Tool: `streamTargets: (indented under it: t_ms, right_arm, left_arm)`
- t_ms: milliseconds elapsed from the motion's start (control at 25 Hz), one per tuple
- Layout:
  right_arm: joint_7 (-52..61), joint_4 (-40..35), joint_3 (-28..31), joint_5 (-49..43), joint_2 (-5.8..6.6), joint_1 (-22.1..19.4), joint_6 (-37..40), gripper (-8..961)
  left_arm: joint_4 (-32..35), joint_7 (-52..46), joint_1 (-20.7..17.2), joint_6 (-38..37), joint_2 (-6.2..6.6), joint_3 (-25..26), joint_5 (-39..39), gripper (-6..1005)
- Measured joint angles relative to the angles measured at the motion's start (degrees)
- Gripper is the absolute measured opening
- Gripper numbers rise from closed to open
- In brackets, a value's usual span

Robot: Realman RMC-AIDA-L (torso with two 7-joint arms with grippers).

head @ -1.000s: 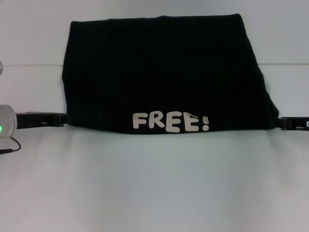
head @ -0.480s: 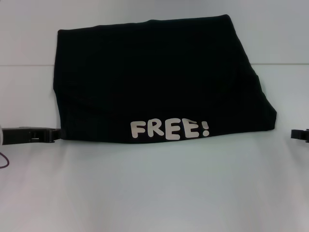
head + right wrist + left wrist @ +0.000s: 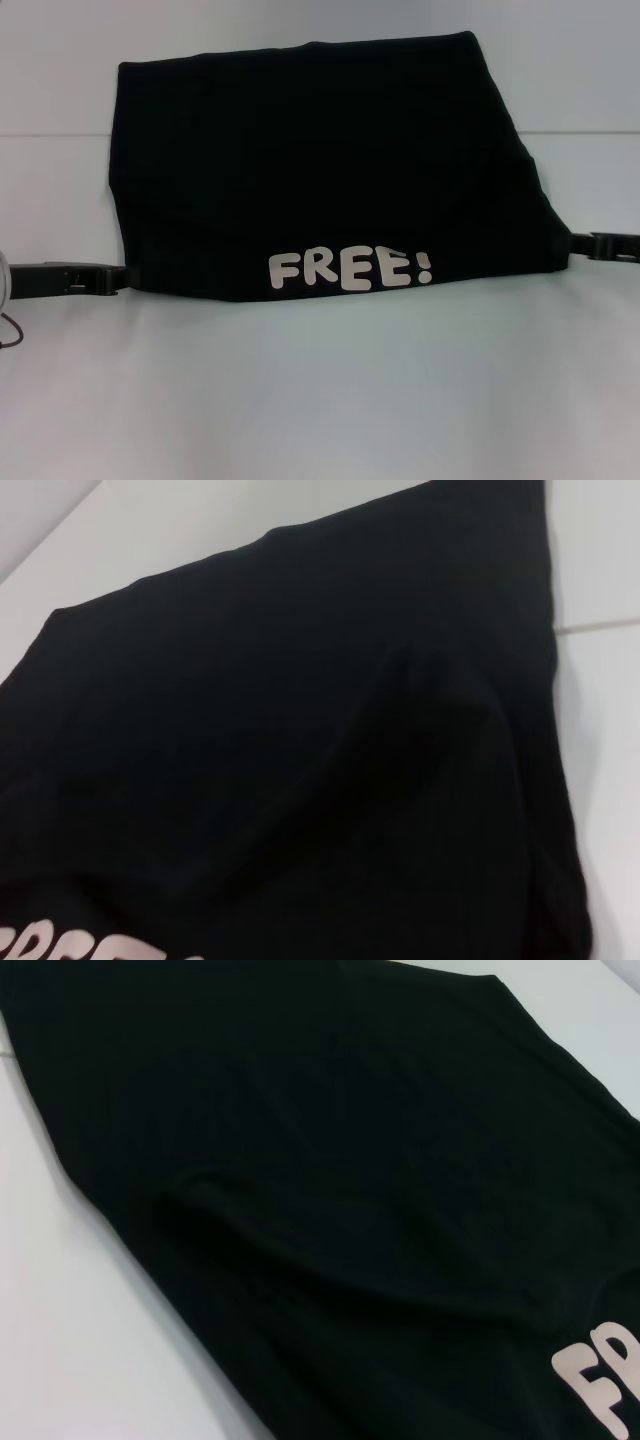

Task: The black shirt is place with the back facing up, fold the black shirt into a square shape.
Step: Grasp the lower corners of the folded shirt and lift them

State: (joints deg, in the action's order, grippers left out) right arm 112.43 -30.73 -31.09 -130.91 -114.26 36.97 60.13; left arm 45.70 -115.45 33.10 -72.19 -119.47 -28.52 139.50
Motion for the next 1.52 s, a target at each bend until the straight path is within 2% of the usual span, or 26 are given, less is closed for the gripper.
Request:
streamTargets:
  t_ms: [80,240,480,680,920,1160,1240,1400,1520]
  right_arm:
    - [0.2,1.4,-0.9,-0.1,-0.09,1.1,-2.1,112]
    - [0.2,3.1,-2.9,-0.1,-0.23,2.2,-5.7,298]
    - [0.2,4.6,-5.5,-0.1,-1.28,3.0,-11.1,527]
    - [0.1,4.9,-6.0,-0.1,-1.77,3.4,-11.4,531]
    - [-0.1,4.5,-6.0,0.0,-1.71,3.1,-10.1,535]
    - [-0.3,4.8,-6.0,-0.1,-1.65,2.9,-10.3,331]
    - [-0.4,4.8,-6.0,-0.1,-1.68,2.8,-10.3,104]
    - [-0.9,3.9,-5.8,0.1,-1.53,1.9,-8.4,61]
    - [-2.5,2.3,-4.9,0.5,-1.27,0.1,-4.3,40]
  left_arm:
    - [0.0,0.0,0.0,0.0,0.04,0.0,-0.1,1]
    - [0.0,0.0,0.3,0.0,0.12,0.0,-0.2,1]
    - [0.0,0.0,0.7,0.0,0.21,0.0,-0.3,1]
    - [0.0,-0.3,1.0,0.0,0.28,0.0,-0.4,1]
    - [-0.3,-0.3,1.2,0.0,0.33,0.0,-0.4,2]
    - [-0.8,-0.1,1.3,0.2,0.39,0.0,-0.2,2]
    - [-1.0,0.0,1.3,0.4,0.39,0.0,-0.3,2]
    - [-1.2,0.0,1.2,0.7,0.38,0.1,-0.1,2]
    - [-0.4,0.0,0.9,-0.6,0.39,0.5,0.0,2]
